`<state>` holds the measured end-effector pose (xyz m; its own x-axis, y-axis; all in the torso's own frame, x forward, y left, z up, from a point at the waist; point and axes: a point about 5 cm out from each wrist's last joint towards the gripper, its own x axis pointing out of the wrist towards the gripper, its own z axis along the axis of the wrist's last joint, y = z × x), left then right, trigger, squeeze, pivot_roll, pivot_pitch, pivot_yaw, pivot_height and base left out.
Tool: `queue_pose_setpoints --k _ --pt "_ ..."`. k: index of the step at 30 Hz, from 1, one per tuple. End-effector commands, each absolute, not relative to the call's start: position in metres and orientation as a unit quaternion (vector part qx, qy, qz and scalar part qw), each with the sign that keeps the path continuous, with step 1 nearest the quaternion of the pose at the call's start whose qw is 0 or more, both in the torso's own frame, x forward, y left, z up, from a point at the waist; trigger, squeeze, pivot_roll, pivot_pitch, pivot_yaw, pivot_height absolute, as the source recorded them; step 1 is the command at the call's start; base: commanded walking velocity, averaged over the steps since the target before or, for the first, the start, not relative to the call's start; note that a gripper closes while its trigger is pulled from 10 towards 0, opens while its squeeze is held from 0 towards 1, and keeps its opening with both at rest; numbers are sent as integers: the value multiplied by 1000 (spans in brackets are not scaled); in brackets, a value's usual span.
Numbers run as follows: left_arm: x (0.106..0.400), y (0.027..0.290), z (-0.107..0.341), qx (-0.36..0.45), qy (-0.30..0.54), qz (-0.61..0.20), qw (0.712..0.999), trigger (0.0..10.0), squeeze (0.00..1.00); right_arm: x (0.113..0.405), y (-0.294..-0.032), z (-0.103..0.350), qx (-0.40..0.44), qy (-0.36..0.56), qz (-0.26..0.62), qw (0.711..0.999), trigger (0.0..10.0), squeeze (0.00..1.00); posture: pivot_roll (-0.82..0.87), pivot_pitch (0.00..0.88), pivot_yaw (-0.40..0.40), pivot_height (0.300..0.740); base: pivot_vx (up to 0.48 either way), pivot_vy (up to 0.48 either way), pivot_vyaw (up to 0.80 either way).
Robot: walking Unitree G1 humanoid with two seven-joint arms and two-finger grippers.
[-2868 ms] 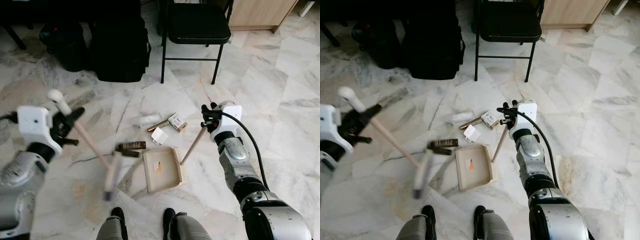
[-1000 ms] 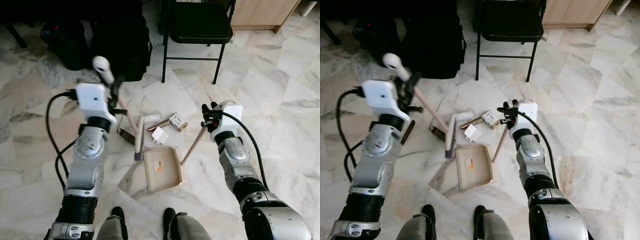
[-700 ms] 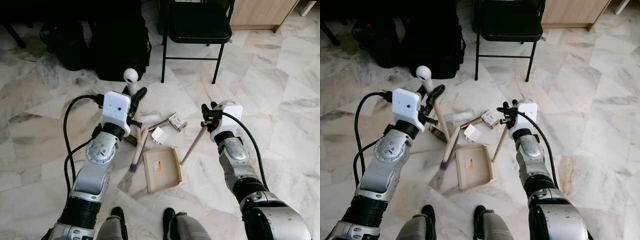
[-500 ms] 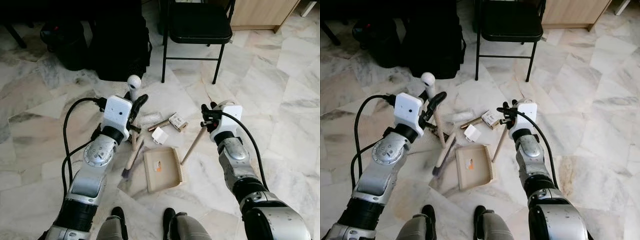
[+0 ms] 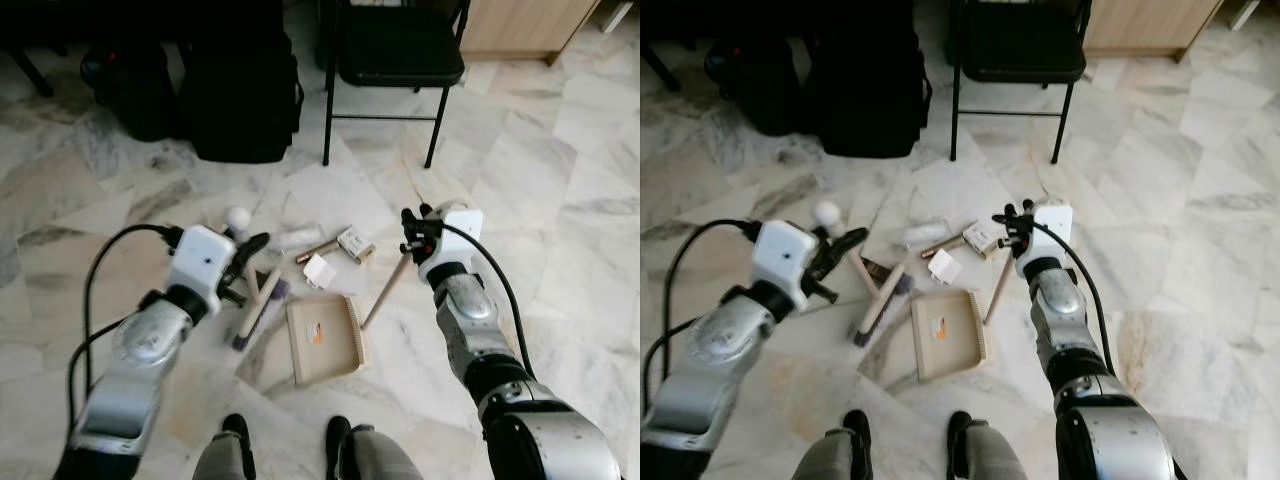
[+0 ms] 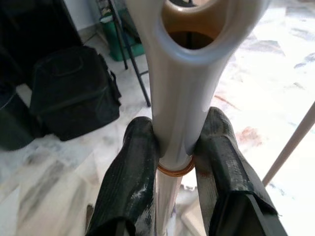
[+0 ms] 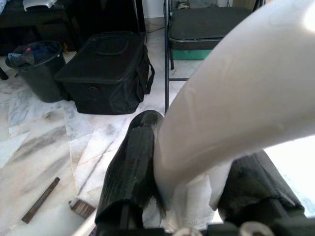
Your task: Sweep floor
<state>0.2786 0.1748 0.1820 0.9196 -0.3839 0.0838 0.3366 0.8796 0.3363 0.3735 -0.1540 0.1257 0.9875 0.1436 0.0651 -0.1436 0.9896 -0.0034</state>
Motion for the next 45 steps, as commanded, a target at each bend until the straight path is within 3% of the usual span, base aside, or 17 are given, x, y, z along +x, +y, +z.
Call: queue_pose_setpoints --k 1,11,22,33,45 --pt "269 184 185 165 -65 -186 966 10000 0 365 -150 102 18 18 74 997 10000 0 77 325 -33 740 0 0 0" --pt "251 199 204 143 -59 -185 970 10000 0 366 -147 104 19 17 78 997 10000 0 87 319 -33 740 0 0 0" --pt "265 214 244 31 -153 -96 983 10000 0 366 -148 104 19 16 75 997 10000 0 78 319 -32 740 0 0 0" --pt "276 218 247 41 -201 -1 979 10000 0 366 -149 104 20 15 76 997 10000 0 74 324 -36 740 0 0 0" --pt "305 196 230 81 -228 33 970 10000 0 364 -150 102 18 12 77 997 10000 0 46 334 -40 740 0 0 0"
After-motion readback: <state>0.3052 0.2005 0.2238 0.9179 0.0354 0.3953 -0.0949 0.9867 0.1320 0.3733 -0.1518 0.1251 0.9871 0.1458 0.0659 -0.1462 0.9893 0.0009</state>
